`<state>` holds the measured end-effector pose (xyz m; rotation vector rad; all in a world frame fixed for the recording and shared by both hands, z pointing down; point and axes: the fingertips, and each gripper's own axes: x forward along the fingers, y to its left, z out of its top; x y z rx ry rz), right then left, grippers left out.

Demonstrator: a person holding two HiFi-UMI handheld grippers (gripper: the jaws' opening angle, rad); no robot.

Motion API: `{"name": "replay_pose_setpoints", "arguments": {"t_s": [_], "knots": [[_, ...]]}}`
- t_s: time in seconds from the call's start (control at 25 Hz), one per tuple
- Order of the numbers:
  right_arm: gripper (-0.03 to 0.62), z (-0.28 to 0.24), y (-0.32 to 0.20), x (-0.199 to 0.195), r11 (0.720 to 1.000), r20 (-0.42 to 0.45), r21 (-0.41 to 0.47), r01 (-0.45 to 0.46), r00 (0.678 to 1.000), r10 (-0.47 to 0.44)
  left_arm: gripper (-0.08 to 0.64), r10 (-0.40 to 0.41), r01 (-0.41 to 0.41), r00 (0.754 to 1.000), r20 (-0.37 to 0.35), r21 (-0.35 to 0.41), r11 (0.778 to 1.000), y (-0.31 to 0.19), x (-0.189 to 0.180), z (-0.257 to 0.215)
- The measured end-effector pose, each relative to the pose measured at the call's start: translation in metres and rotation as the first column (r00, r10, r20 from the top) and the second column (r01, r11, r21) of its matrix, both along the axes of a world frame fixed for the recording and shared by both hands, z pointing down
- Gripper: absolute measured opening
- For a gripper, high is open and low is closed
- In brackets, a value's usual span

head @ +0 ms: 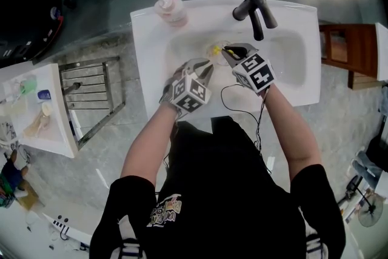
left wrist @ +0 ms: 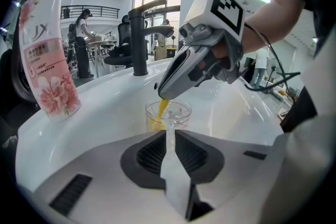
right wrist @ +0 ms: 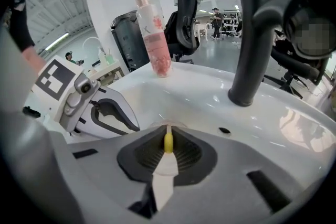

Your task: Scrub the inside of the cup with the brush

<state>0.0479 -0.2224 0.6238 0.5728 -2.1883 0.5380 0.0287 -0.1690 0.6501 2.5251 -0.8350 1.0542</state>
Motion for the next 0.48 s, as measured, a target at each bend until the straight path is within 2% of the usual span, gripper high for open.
{"name": "replay_pose_setpoints", "arguments": {"t_s": [0.2,0.48], "knots": [[0.037,0.004,-0.007,0.005,0.999,-0.083,0.038,0.009,0.997,-0.006,0.048,0.001,-0.001,1.000,0.002,-0.002,1.000,0.000,0.000,0.001],[0.038,0.007,-0.003,0.018,0.993,-0.226,0.047,0.110,0.969,-0.097,0.049,-0.006,0.006,1.000,0.005,0.005,1.000,-0.002,-0.001,0.001]]}}
